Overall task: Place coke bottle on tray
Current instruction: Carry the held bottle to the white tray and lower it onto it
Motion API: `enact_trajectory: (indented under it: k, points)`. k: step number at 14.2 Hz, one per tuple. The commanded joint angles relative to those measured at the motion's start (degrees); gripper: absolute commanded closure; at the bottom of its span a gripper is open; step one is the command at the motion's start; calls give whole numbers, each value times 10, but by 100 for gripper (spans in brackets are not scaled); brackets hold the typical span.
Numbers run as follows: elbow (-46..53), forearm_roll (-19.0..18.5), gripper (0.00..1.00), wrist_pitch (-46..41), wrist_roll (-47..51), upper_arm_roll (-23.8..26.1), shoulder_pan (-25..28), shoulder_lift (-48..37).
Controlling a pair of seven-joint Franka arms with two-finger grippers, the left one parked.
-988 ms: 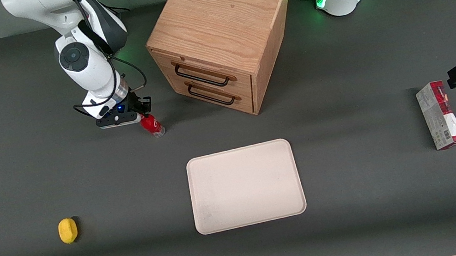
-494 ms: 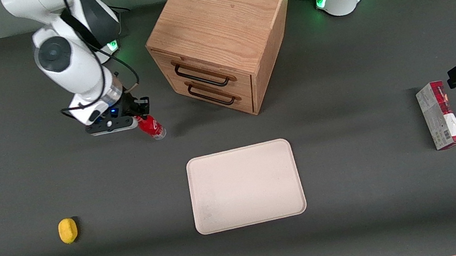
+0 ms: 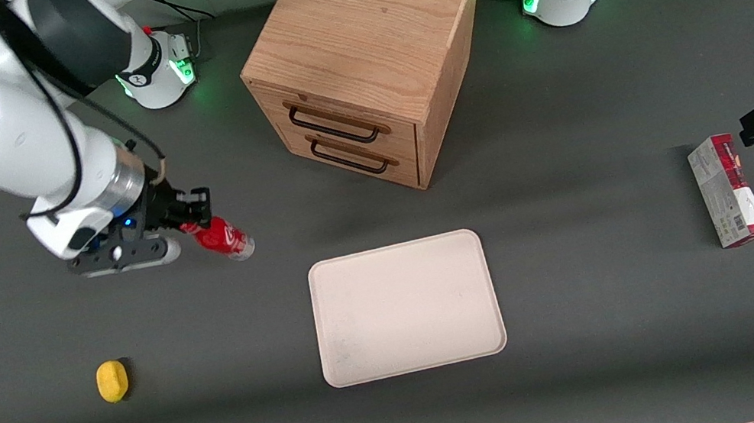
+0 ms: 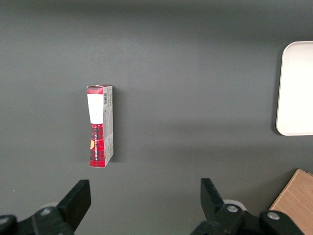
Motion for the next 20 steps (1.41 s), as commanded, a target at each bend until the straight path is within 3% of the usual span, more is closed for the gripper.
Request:
enact_trajectory:
  k: [1,4,8,12,14,20]
  points:
    - [169,-38,100,-35,22,7,26,118]
    - [258,-77,100,12,22,5,63,220]
    - [258,-139,100,132,19,6,90,297]
    - [255,-144,98,180,9,5,96,343]
    - [253,-182,92,190,9,6,101,359]
    - [233,-183,84,207,17,6,102,366]
